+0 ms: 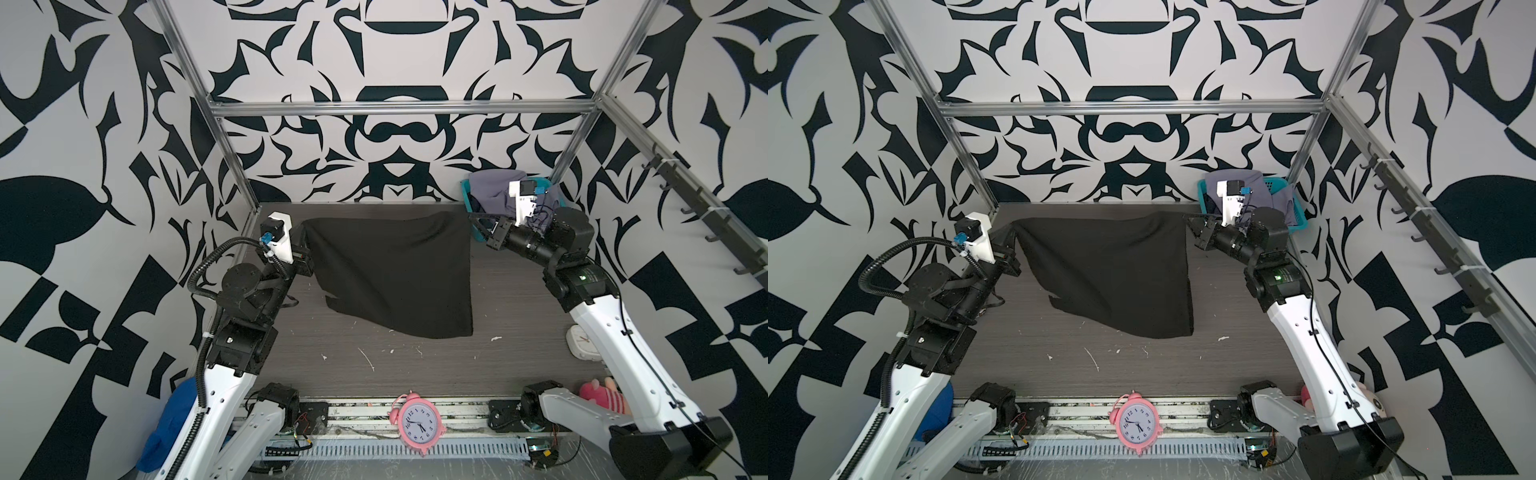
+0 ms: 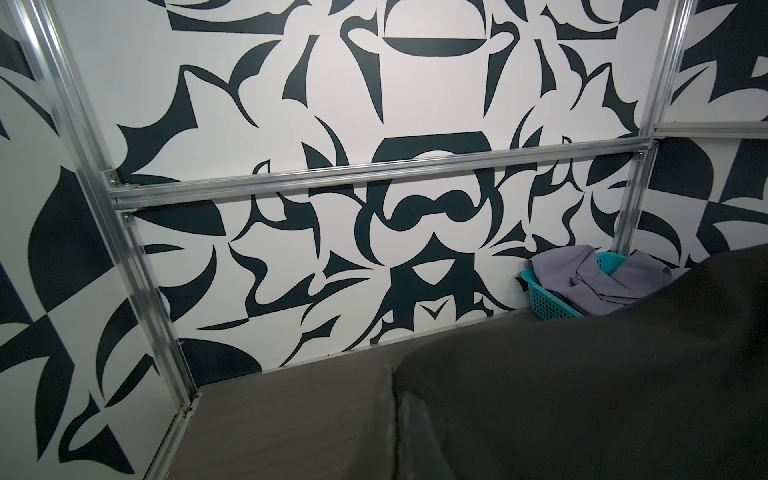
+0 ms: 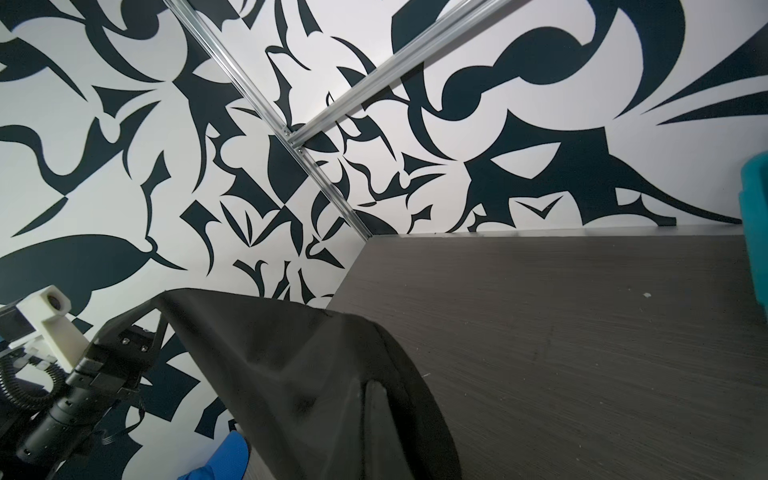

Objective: Fold and stack the skirts

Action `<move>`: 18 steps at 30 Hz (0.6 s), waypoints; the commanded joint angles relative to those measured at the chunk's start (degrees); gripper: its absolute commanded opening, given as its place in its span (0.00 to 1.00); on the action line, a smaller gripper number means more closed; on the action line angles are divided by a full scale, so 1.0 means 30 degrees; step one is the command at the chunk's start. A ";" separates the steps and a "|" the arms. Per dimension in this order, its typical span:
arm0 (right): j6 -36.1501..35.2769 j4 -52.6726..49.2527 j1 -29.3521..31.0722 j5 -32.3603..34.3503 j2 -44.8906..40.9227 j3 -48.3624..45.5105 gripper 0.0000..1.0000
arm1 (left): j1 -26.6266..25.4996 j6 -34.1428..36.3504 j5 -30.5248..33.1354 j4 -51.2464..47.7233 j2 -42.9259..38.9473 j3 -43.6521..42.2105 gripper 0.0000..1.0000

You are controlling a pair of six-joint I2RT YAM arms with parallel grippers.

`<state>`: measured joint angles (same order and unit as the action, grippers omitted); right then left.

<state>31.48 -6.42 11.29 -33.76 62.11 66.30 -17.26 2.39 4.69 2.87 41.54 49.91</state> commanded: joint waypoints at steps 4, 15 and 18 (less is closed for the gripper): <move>-0.0007 0.1284 -0.0021 0.1360 0.2812 0.0811 0.00 | 0.0168 -0.0458 0.1170 0.1790 0.3818 0.0219 0.00; 0.0304 0.1638 -0.0042 0.1221 1.2508 1.1139 0.00 | 0.3265 -0.1584 -0.2200 0.3265 1.3893 0.8606 0.00; 0.0286 0.0638 -0.0042 0.0881 1.4107 1.4654 0.00 | 0.3291 -0.1218 -0.2905 0.3239 1.4107 1.0243 0.00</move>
<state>32.53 -6.26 11.29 -29.45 105.60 101.21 -7.33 -1.10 -0.47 8.86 85.58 75.77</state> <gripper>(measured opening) 0.046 0.052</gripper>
